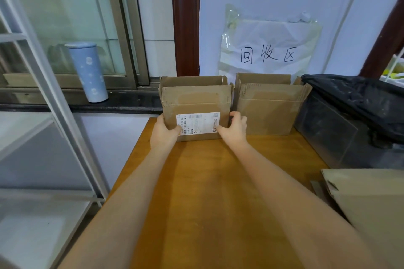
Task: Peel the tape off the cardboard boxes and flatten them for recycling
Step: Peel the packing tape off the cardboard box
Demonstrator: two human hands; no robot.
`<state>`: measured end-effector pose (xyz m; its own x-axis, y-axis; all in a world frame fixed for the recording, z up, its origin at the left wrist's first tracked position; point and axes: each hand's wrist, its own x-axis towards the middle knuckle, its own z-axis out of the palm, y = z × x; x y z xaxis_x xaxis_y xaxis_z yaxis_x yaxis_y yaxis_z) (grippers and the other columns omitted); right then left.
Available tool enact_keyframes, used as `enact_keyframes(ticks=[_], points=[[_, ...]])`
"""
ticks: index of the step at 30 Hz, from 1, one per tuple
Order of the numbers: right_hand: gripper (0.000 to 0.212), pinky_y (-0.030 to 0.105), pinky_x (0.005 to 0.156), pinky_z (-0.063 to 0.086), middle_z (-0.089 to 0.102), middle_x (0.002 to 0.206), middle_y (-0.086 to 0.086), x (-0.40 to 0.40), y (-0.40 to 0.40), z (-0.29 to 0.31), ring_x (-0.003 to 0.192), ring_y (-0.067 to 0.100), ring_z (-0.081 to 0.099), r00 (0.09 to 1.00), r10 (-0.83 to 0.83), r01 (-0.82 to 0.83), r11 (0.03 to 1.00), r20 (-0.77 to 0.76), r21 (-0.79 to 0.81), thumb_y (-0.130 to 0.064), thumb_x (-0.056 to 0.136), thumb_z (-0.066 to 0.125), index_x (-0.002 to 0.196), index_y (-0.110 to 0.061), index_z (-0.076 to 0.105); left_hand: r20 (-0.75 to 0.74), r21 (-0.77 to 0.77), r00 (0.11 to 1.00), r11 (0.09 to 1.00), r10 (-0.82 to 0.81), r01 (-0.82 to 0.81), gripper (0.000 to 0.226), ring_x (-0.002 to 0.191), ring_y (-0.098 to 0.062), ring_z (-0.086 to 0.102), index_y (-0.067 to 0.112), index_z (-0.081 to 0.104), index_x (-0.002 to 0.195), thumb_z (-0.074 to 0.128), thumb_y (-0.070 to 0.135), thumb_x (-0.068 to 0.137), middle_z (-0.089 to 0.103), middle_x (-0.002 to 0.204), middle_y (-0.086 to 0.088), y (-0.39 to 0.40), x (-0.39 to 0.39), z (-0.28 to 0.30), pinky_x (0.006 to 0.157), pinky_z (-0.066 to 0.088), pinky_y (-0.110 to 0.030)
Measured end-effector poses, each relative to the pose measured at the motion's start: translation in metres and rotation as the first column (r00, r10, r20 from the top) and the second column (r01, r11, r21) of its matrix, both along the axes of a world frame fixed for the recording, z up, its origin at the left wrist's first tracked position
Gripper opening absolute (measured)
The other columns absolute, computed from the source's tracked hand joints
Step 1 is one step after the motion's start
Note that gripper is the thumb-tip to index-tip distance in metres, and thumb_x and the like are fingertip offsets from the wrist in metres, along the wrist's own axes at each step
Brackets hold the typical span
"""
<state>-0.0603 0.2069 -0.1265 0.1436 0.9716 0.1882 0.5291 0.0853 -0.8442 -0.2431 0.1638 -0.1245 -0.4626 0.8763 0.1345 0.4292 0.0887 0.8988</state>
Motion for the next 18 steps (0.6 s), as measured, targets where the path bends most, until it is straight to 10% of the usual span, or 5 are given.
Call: enact_keyframes(ticks=[9,18], points=[[0.078,0.029,0.103,0.039,0.038,0.148,-0.002,0.014,-0.066,0.026,0.131,0.015,0.041,0.919,0.273,-0.255,0.962,-0.283,0.1,-0.017,0.088,0.066,0.15,-0.028,0.018,-0.053,0.141,0.999,0.99,0.001,0.007,0.055,0.116,-0.022,0.057,0.02,0.044,0.141,0.064,0.026,0.09,0.059,0.128,-0.003,-0.064,-0.002,0.043,0.093,0.052,-0.042],[0.073,0.032,0.108,0.03,0.037,0.15,0.001,0.049,-0.162,0.094,0.135,0.018,0.036,0.92,0.235,-0.191,0.968,-0.313,0.165,-0.036,0.092,0.059,0.151,-0.018,0.02,0.222,0.221,0.975,0.974,-0.012,-0.038,0.056,0.105,-0.012,0.05,0.009,0.043,0.135,0.066,0.028,0.088,0.054,0.124,-0.003,-0.154,0.023,0.101,0.082,0.039,-0.022]])
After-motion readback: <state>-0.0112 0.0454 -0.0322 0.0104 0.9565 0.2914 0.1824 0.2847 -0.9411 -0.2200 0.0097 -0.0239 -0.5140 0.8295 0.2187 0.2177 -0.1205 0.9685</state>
